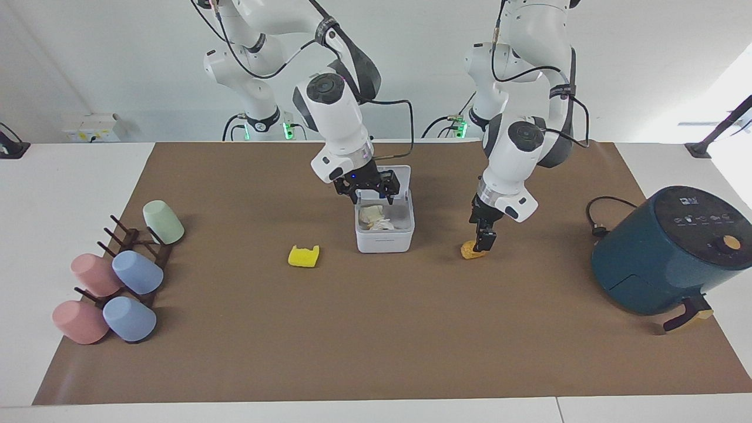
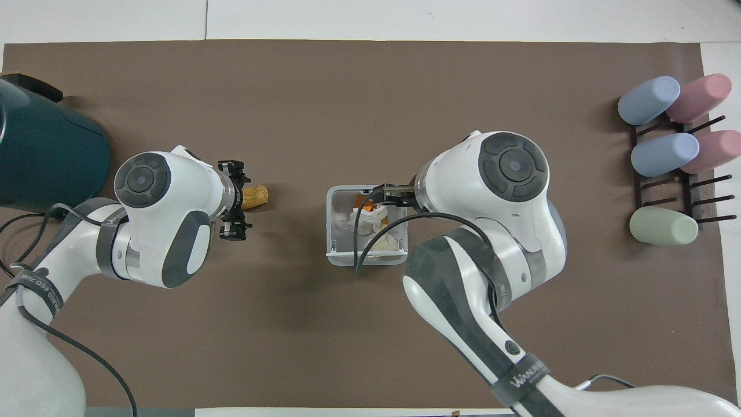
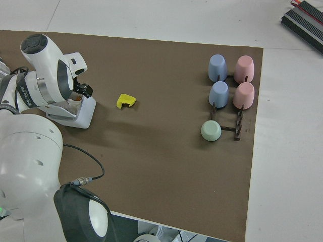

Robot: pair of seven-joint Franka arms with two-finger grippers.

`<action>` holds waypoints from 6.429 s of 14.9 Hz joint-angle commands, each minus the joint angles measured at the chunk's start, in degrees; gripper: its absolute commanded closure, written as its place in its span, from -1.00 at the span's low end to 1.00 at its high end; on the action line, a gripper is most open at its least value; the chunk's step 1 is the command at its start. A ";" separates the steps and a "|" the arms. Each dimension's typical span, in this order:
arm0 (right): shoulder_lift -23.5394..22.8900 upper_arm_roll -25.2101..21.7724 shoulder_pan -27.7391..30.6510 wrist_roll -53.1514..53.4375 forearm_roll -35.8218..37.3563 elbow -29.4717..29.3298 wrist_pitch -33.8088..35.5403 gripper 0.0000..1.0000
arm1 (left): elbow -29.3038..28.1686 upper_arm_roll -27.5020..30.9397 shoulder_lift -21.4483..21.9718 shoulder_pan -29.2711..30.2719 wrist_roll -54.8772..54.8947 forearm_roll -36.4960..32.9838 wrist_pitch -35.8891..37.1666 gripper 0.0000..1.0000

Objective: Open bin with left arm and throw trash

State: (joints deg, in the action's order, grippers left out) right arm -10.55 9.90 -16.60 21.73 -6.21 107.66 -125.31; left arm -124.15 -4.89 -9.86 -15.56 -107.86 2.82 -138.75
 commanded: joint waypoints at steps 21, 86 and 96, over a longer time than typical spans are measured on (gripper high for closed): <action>-2.90 0.73 8.78 -18.74 9.55 17.06 -19.38 1.00 | 19.03 -5.36 -2.71 -1.58 28.01 -2.47 4.11 1.00; 12.03 -6.11 11.41 -10.29 3.39 -0.70 10.87 -1.00 | 27.29 1.11 14.96 12.14 103.38 -3.08 48.32 -1.00; 7.91 -10.26 17.12 -18.30 9.11 -17.92 32.14 -1.00 | 28.44 1.38 14.35 12.13 103.29 -2.73 48.84 -1.00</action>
State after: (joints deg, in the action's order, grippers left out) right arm 0.22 -1.31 -1.30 4.25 1.82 94.23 -96.46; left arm -95.24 -4.77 3.64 -2.00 -5.17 0.71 -90.04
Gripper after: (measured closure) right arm 0.000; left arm 0.000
